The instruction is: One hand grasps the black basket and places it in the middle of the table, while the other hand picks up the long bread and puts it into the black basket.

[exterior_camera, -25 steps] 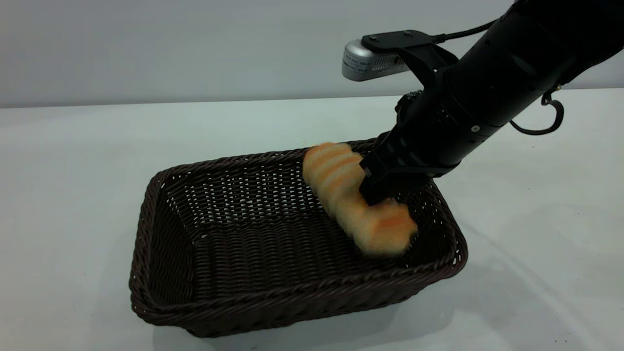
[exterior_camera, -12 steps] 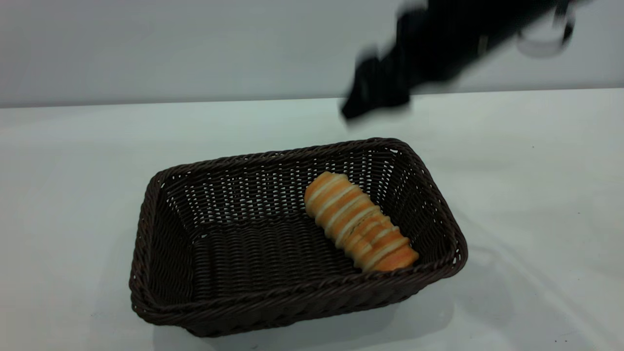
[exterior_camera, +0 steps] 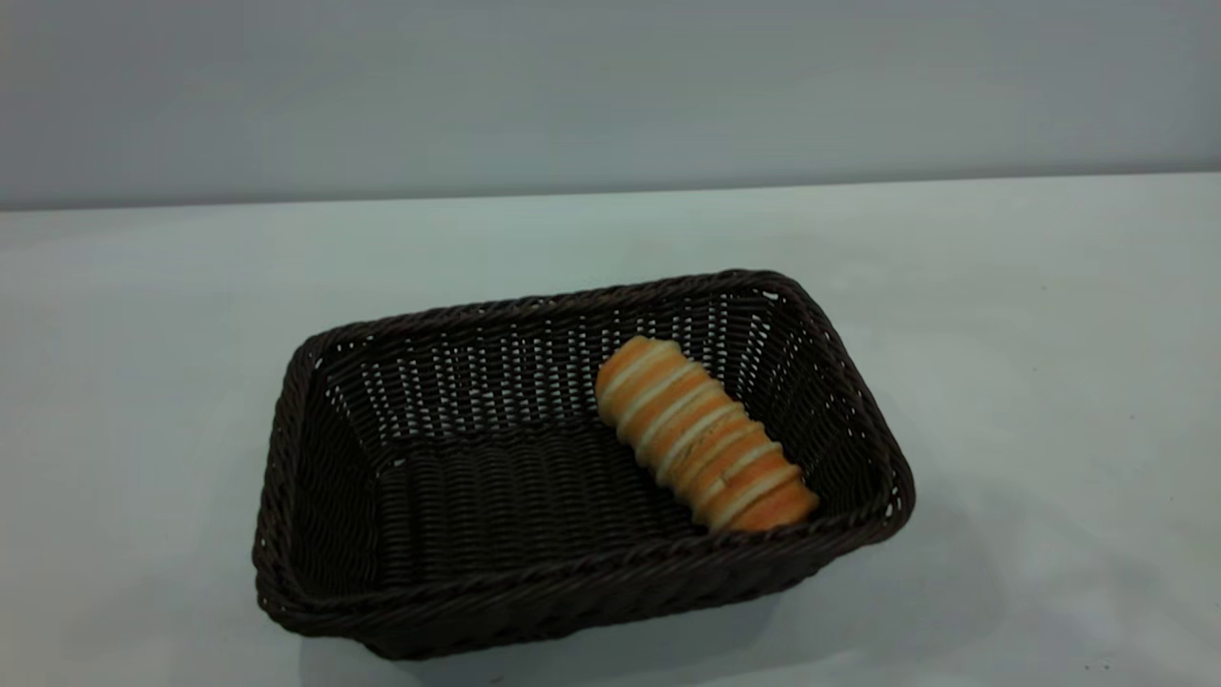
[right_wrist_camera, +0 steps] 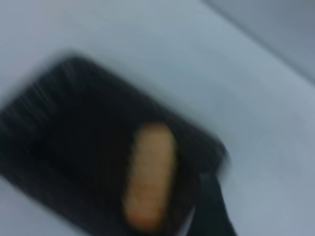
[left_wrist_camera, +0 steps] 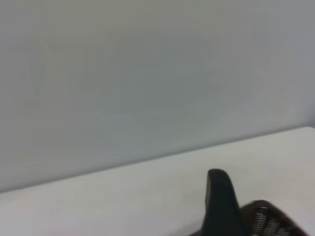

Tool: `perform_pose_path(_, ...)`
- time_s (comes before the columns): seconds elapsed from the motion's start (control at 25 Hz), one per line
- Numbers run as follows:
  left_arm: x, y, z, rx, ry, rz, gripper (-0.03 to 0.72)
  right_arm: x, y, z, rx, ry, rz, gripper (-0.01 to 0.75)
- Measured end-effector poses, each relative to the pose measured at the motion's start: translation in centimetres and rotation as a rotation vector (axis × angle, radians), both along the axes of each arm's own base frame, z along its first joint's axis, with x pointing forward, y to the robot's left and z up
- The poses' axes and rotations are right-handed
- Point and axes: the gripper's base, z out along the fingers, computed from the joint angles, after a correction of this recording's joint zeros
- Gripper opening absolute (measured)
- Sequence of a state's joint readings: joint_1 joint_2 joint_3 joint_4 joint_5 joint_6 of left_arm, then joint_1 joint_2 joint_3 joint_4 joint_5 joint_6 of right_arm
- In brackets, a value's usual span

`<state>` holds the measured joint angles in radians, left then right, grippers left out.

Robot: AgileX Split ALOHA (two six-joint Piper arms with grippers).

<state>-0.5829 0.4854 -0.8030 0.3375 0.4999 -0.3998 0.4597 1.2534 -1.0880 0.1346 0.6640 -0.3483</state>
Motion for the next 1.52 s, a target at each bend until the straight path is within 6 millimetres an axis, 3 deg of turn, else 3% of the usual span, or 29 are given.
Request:
perform_pose_path(0.2,-2.6,2.7,-0.9,0.031,0.056,0.093,0.517,-4.2,-3.7,1.7,-0.095,0.120,-0.197,0.498)
perform_pose_path(0.4,-4.3,5.0,-2.7,0.127,0.212,0.223,0.517,-8.7,-5.7,1.8,-0.061,0.172,-0.217,0.445)
perform_pose_path(0.6,-5.1,5.9,-4.0,0.187,0.371,0.295,0.517,-13.3,-7.7,-1.8,-0.053,0.206,-0.211,0.423)
perform_pose_path(0.76,-4.9,5.7,-4.9,0.209,0.400,0.300,0.517,-16.6,-9.1,-5.1,-0.034,0.197,-0.199,0.424)
perform_pose_path(0.92,-4.7,5.6,-6.8,0.216,0.444,0.311,0.517,-19.0,-10.3,-6.8,0.009,0.136,-0.194,0.423)
perform_pose_path(1.2,-7.4,7.2,-9.6,0.083,0.371,0.305,0.517,-21.7,-11.6,-6.8,0.088,0.008,-0.188,0.423)
perform_pose_path(1.52,-8.2,7.3,-11.1,0.025,0.365,0.281,0.517,-21.8,-11.7,-7.6,0.075,0.028,-0.189,0.423)
